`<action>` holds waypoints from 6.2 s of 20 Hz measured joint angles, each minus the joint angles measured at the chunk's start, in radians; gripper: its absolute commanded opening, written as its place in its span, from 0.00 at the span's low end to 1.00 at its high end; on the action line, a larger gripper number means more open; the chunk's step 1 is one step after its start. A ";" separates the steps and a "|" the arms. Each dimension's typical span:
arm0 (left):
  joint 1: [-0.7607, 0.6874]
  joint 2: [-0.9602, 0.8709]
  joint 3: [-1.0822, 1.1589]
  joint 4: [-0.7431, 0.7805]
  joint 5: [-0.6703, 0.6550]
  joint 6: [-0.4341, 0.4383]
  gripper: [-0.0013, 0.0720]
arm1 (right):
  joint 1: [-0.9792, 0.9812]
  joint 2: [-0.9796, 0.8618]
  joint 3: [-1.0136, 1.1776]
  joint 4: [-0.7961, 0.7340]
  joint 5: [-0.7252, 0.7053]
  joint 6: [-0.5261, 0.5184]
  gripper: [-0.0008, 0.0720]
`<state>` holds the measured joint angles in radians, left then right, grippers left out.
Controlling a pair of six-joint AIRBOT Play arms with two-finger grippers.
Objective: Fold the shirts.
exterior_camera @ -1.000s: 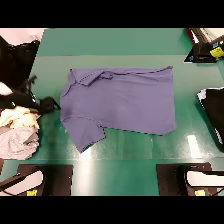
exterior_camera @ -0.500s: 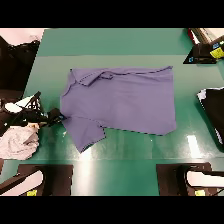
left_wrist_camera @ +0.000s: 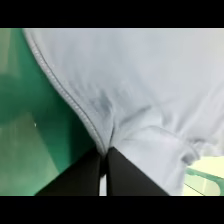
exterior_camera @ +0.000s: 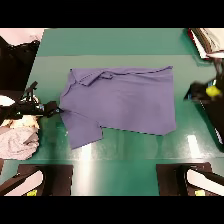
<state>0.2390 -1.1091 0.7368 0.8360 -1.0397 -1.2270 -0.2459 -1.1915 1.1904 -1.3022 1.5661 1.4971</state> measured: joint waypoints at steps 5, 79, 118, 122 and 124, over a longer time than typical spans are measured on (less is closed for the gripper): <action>0.000 0.019 0.040 -0.006 -0.039 0.012 0.06 | -0.089 0.177 -0.461 0.086 -0.135 -0.009 0.72; -0.110 -0.470 0.825 -0.005 0.230 0.028 0.05 | 0.134 -0.532 0.647 -0.060 -0.430 0.133 0.03; -0.108 0.250 -0.251 0.240 -0.069 -0.359 0.70 | 0.163 -0.252 0.409 0.002 -0.112 0.037 0.57; -0.108 0.264 -0.324 0.189 -0.062 -0.366 0.70 | 0.166 -0.251 0.409 0.001 -0.113 0.037 0.57; -0.108 0.267 -0.349 0.164 -0.063 -0.366 0.70 | 0.167 -0.251 0.409 0.002 -0.112 0.037 0.57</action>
<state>0.1314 -0.8417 0.3878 0.9997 -1.1023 -1.5929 -0.0792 -1.4422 1.5993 -1.3006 1.4540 1.5345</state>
